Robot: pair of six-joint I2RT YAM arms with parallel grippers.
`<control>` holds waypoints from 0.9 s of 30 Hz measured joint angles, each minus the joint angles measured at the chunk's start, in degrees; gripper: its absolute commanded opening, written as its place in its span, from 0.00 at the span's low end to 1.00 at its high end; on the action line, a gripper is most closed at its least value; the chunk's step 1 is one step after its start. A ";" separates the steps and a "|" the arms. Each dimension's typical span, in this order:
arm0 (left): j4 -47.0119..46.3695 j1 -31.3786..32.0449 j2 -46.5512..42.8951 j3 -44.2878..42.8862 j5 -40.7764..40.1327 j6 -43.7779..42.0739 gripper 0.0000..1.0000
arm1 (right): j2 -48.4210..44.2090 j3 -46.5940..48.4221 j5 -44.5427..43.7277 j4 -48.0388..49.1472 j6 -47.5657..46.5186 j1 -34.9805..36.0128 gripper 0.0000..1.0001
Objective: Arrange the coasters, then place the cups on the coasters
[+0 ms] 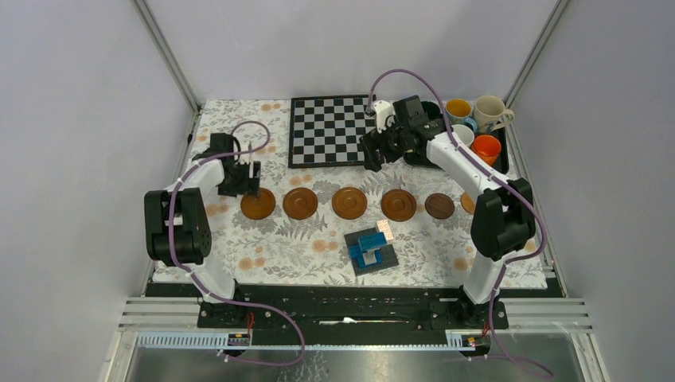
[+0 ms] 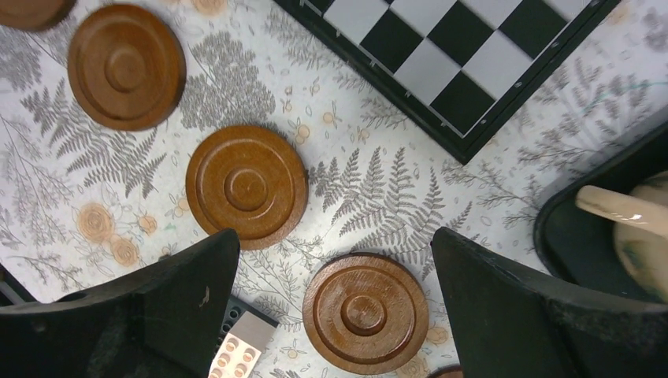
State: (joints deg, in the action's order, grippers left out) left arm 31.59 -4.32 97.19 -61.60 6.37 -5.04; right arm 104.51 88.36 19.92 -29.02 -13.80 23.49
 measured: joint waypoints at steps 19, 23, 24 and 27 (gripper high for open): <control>3.54 1.05 -6.56 -16.31 9.31 -4.11 0.99 | -9.99 0.59 -6.08 -3.28 2.97 -20.06 1.00; 3.69 1.84 -5.77 -17.25 10.54 -3.96 0.99 | -10.91 -2.29 -10.19 -3.76 4.42 -24.35 0.92; 3.76 2.03 -5.60 -17.27 10.71 -3.91 0.99 | -11.15 -3.30 -11.28 -3.74 5.11 -25.31 0.91; 3.93 2.16 -5.18 -17.27 10.99 -3.65 0.99 | -11.10 -5.49 -14.67 -3.67 7.50 -27.52 0.84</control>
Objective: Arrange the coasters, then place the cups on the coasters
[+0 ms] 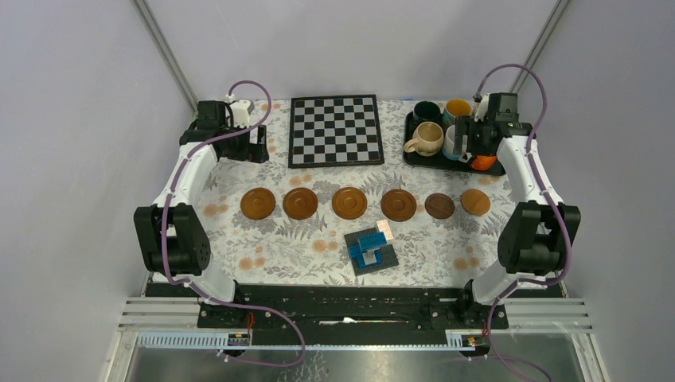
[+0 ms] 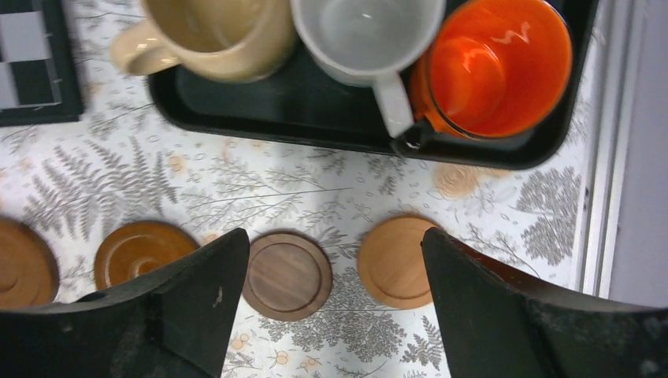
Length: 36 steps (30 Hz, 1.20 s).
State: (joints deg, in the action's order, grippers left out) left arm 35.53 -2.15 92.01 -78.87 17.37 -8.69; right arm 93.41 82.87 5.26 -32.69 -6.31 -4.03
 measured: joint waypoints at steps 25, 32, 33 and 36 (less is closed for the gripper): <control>0.46 0.00 0.11 0.00 -0.96 0.37 0.99 | 16.96 4.72 -11.69 3.63 8.04 -4.57 0.43; 0.46 0.00 0.11 0.00 -1.01 0.39 0.99 | 17.44 4.72 -11.13 3.34 6.49 -6.32 0.37; 0.48 0.00 0.11 0.00 -1.03 0.39 0.99 | 17.44 4.72 -11.13 3.34 6.08 -6.58 0.37; 0.48 0.00 0.11 0.00 -1.01 0.39 0.99 | 17.44 4.70 -11.04 3.23 4.72 -7.19 0.37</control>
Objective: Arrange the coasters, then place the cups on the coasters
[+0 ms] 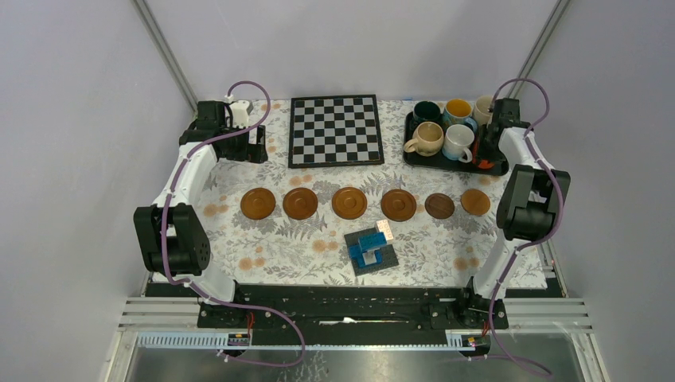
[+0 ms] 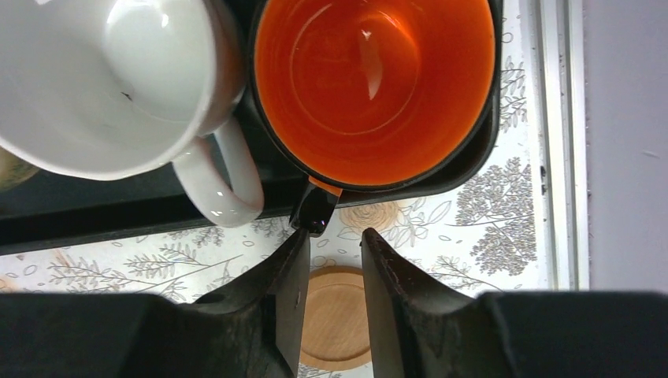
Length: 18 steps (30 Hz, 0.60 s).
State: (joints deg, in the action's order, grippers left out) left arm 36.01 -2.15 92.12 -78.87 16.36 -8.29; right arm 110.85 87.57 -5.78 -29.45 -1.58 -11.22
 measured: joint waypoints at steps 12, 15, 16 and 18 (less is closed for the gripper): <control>0.00 0.00 0.00 0.02 0.04 0.24 0.99 | 0.00 0.02 3.56 -2.45 -5.07 -3.17 0.61; 0.00 0.00 0.00 0.02 0.04 0.57 0.99 | 0.00 0.02 5.90 -3.28 -5.11 -3.06 0.68; 0.00 0.00 0.00 0.02 0.04 0.63 0.99 | 0.00 0.02 6.49 -3.34 -5.18 -3.06 0.68; 0.00 0.00 0.00 0.04 0.04 0.70 0.99 | 0.00 0.04 7.21 -3.30 -5.05 -3.06 0.67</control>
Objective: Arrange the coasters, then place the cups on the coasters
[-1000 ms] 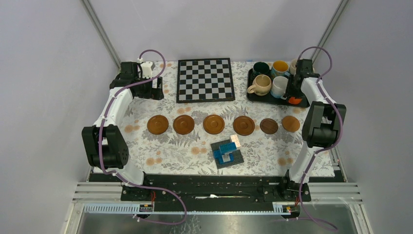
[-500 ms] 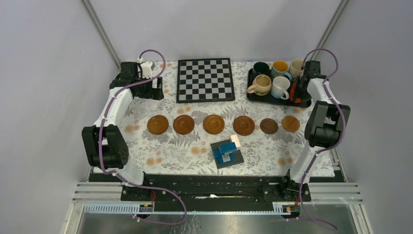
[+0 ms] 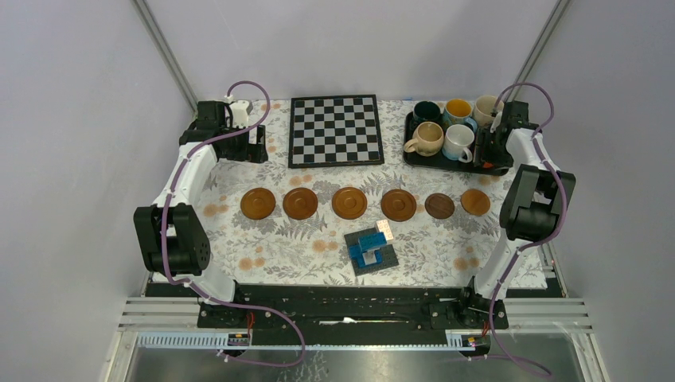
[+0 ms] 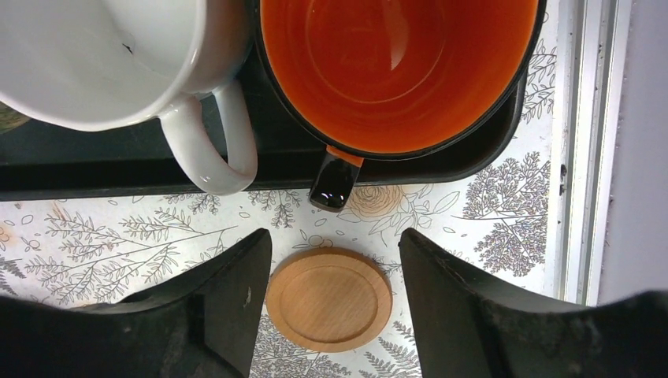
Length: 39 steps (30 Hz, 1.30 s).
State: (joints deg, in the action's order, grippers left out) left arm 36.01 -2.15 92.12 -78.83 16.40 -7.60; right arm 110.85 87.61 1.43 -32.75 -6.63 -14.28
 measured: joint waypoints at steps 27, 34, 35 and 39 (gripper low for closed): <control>0.46 0.00 1.18 0.00 -0.33 0.04 0.99 | 3.96 -0.61 -1.88 9.25 -1.14 0.00 0.50; 0.94 0.00 1.88 0.00 -0.39 -0.11 0.99 | 5.88 -1.33 -1.84 10.23 -2.14 -0.15 0.39; 1.03 0.00 1.88 0.00 -0.39 -0.11 0.99 | 5.88 -1.75 -1.84 11.04 -2.36 -0.24 0.35; 1.40 0.00 1.90 0.00 -0.39 -0.11 0.99 | 5.79 -3.61 -1.86 13.40 -3.08 -0.52 0.20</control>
State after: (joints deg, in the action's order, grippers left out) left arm 37.41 -2.15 94.02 -78.83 16.01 -7.70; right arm 116.64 84.01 -0.43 -19.35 -9.72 -14.81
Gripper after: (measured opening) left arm 0.989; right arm 0.287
